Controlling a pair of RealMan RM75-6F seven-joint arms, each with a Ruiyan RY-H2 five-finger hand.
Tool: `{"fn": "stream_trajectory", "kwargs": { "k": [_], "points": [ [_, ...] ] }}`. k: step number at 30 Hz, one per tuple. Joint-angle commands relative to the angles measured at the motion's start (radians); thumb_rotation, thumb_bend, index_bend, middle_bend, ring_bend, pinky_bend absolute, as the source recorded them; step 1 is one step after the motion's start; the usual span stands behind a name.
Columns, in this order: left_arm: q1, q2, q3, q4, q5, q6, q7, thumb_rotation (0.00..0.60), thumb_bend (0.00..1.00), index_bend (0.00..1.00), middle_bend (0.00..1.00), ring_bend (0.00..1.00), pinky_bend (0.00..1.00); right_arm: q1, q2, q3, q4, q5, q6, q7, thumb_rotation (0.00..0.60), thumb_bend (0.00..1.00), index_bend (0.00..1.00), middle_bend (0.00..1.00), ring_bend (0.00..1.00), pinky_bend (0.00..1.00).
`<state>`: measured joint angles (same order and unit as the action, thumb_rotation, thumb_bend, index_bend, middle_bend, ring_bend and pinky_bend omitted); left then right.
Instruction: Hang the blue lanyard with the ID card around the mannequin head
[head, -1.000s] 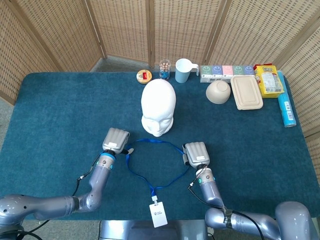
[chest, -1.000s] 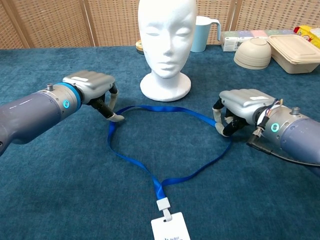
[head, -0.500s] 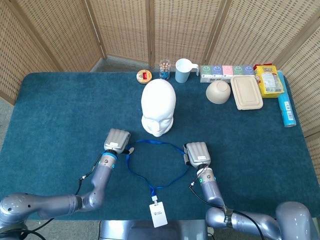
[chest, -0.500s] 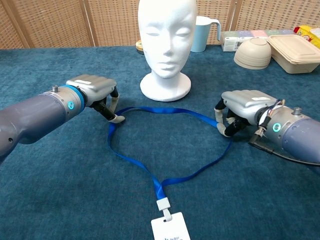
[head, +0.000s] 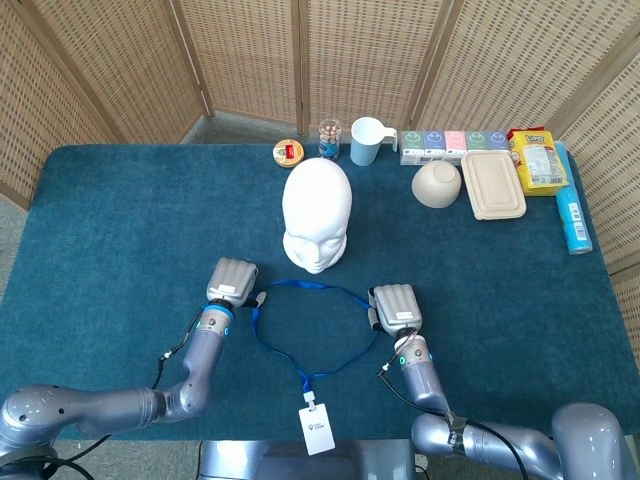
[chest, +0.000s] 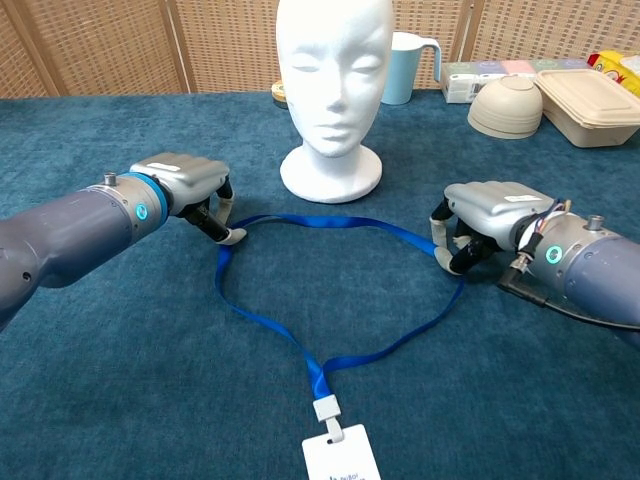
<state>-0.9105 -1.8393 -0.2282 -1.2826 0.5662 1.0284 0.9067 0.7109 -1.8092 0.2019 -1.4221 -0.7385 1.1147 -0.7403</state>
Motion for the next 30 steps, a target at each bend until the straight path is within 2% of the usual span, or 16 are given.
{"fn": "stream_trajectory", "kwargs": {
  "k": [1,17,30],
  "points": [
    [-0.002,-0.001,-0.001,0.002,-0.004,-0.001,-0.001,0.385,0.39,0.64,1.0,1.0,1.0,0.0,0.001,0.0,-0.001,0.0,0.002,0.0,0.522,0.57,0.63,0.89,0.96,0.9],
    [-0.012,0.01,-0.004,-0.013,-0.055,-0.012,-0.004,0.389,0.48,0.68,1.0,1.0,1.0,0.0,0.005,0.001,-0.01,0.011,0.007,-0.002,0.522,0.57,0.63,0.89,0.96,0.9],
    [0.01,0.047,0.015,-0.051,0.006,0.013,-0.061,0.39,0.49,0.7,1.0,1.0,1.0,-0.011,0.015,0.004,-0.034,-0.019,0.018,0.036,0.523,0.57,0.64,0.9,0.97,0.91]
  ]
}}
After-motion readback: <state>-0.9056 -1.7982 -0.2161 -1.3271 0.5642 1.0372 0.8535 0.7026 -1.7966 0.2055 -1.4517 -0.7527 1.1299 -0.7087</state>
